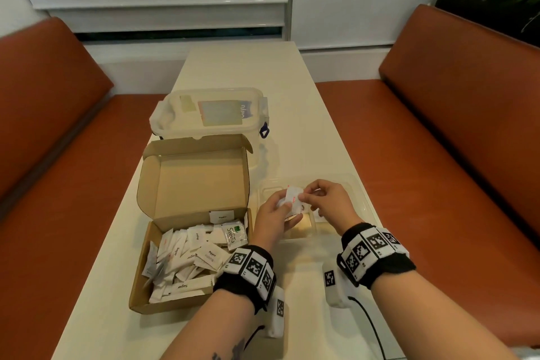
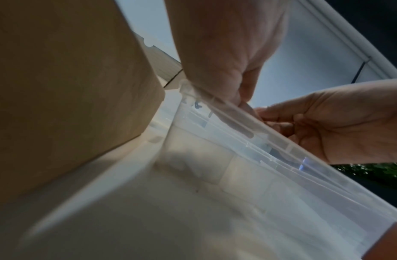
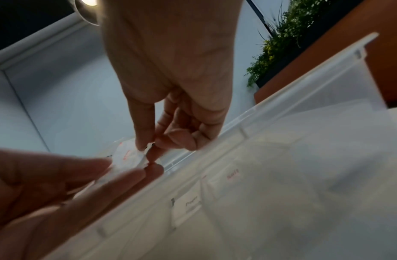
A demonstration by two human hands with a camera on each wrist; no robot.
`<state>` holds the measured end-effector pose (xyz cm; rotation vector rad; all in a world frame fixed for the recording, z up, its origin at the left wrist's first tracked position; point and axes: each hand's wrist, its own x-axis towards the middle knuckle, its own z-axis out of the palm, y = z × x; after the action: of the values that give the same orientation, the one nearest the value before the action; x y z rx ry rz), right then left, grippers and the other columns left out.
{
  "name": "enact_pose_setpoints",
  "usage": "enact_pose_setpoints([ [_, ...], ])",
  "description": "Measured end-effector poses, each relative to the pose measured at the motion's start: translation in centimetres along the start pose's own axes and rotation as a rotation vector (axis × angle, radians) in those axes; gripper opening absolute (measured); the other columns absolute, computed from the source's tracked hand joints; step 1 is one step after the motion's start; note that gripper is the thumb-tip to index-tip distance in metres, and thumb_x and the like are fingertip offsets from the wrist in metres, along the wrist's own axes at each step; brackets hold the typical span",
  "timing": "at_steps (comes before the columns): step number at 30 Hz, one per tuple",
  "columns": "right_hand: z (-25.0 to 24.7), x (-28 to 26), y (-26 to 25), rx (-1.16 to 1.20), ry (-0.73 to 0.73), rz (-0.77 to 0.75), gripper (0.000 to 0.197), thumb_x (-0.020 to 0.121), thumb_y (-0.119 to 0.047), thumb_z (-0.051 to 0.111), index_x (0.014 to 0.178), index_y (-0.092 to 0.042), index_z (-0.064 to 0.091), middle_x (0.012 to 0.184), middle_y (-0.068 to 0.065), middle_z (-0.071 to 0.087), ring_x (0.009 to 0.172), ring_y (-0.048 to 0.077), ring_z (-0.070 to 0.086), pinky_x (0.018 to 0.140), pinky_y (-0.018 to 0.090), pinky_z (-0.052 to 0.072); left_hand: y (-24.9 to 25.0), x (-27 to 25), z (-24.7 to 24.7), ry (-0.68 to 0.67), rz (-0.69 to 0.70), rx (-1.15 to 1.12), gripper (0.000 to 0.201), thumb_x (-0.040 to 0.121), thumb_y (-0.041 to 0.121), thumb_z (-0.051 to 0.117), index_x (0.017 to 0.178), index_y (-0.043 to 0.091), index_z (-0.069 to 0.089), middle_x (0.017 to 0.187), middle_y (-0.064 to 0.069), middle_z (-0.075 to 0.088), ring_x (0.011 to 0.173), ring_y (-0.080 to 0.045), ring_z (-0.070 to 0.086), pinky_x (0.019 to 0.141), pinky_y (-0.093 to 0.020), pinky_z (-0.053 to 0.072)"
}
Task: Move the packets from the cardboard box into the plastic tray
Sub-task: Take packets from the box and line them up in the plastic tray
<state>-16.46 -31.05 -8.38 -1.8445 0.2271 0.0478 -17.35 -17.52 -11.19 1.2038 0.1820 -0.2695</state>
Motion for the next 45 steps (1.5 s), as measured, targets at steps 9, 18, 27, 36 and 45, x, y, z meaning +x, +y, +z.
enact_pose_setpoints([
  [9,-1.1,0.6,-0.5,-0.118,0.006,-0.110,0.007,0.086,-0.007,0.063,0.084,-0.014,0.067,0.076,0.003,0.067,0.067,0.010,0.057,0.059,0.018,0.041,0.0,0.4,0.2,0.090,-0.004,0.021,0.029,0.097,-0.001,0.037,0.102,0.011,0.063,0.103,0.001,0.052,0.091,-0.018,0.059,0.063,-0.023,0.059],
  [18,-0.4,0.6,-0.1,-0.263,-0.110,-0.132,0.004,0.083,-0.016,0.069,0.084,-0.020,0.069,0.067,-0.008,0.065,0.063,0.000,0.058,0.059,0.012,0.041,-0.4,0.3,0.2,0.083,0.045,0.093,0.019,0.094,0.000,0.049,0.096,0.011,0.064,0.102,0.001,0.057,0.088,-0.012,0.063,0.064,-0.018,0.056],
  [27,-2.9,1.3,0.4,-0.330,0.103,-0.097,0.006,0.078,-0.012,0.074,0.078,-0.016,0.070,0.071,0.002,0.064,0.062,0.008,0.054,0.060,0.019,0.043,-0.6,0.7,0.1,0.150,0.062,0.065,0.024,0.096,-0.001,0.045,0.106,0.013,0.063,0.104,0.001,0.054,0.094,-0.015,0.059,0.066,-0.018,0.057],
  [36,-2.9,1.5,2.9,-0.733,-0.076,-0.047,0.010,0.078,-0.015,0.074,0.071,-0.020,0.069,0.071,-0.009,0.063,0.069,0.007,0.057,0.054,0.013,0.035,-0.6,0.5,0.1,0.148,0.069,0.104,0.027,0.096,0.000,0.046,0.112,0.013,0.063,0.115,-0.008,0.054,0.100,-0.020,0.059,0.068,-0.018,0.057],
  [45,-2.7,1.8,3.6,-0.803,-0.065,-0.118,0.017,0.076,-0.017,0.074,0.082,-0.021,0.059,0.084,-0.006,0.052,0.075,0.012,0.050,0.056,0.016,0.031,-0.7,0.5,0.1,0.145,0.066,0.117,0.027,0.096,0.001,0.046,0.111,0.014,0.064,0.118,-0.010,0.055,0.104,-0.022,0.059,0.070,-0.019,0.057],
])
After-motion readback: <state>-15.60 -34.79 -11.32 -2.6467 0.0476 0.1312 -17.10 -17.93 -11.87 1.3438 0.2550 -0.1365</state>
